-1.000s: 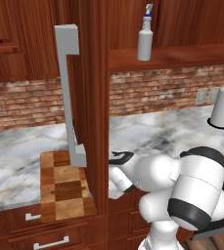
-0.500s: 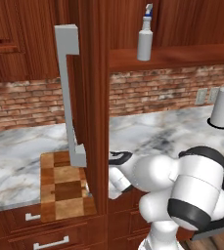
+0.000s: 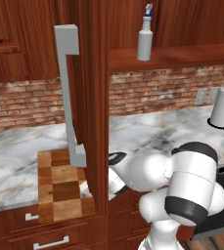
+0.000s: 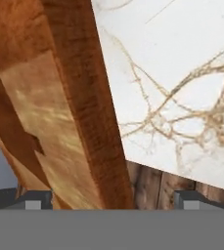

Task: Move the cutting board and knife to the sink. Then move spray from the cabinet to the counter.

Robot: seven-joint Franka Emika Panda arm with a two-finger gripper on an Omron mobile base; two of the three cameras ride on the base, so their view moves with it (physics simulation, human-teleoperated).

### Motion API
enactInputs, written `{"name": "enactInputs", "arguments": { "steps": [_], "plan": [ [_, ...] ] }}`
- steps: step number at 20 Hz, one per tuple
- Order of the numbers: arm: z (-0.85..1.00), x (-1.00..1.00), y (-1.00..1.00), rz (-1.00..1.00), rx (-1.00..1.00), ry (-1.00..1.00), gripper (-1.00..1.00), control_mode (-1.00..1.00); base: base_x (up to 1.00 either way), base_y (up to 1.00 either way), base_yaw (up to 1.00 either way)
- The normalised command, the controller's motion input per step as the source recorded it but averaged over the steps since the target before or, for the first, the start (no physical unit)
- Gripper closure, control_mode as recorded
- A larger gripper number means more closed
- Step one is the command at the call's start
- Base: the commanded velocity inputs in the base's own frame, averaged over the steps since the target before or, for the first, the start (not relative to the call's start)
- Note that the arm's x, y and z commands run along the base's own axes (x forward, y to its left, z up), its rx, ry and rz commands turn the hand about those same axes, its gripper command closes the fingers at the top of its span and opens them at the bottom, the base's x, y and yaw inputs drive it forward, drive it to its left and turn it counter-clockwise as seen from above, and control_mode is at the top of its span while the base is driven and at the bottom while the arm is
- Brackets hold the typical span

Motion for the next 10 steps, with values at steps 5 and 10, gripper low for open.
{"name": "enactInputs", "arguments": {
  "steps": [5, 10],
  "plan": [
    [0.00, 0.00, 0.03, 0.00, 0.00, 0.00, 1.00, -1.00, 0.00, 0.00, 0.00],
    [0.03, 0.00, 0.00, 0.00, 0.00, 0.00, 1.00, -1.00, 0.00, 0.00, 0.00]
  ]
}}
